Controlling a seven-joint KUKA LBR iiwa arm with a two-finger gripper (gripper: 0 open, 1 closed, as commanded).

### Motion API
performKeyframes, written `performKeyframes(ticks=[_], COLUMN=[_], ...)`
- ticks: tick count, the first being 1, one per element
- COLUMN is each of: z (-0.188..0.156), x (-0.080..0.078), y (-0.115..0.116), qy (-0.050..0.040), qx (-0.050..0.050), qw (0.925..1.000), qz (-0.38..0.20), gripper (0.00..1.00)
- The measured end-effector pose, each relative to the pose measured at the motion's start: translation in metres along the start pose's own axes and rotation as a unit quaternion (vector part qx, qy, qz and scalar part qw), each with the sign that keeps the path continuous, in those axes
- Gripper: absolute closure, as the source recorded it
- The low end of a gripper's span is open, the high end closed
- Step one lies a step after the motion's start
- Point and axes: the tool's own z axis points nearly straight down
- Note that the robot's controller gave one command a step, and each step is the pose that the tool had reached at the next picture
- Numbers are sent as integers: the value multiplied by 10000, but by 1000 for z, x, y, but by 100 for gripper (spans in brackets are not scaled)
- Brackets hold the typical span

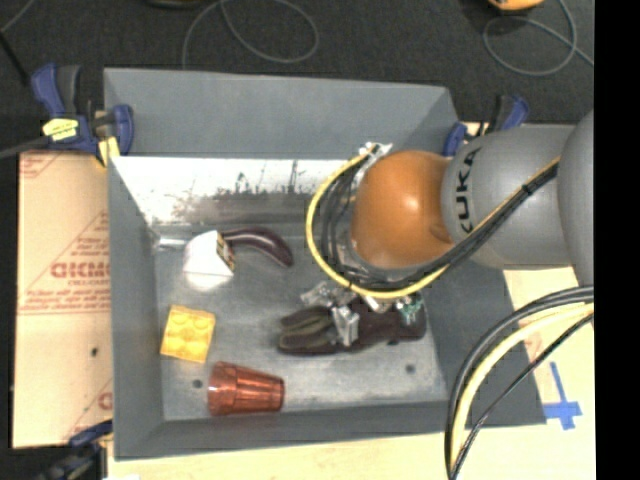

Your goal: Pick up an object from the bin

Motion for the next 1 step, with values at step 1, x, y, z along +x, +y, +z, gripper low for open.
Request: performKeyframes(ticks=[1], z=[-135], x=[-5], y=[-9], qy=[-25], qx=[11], qw=[10000], qz=[83], gripper=[100])
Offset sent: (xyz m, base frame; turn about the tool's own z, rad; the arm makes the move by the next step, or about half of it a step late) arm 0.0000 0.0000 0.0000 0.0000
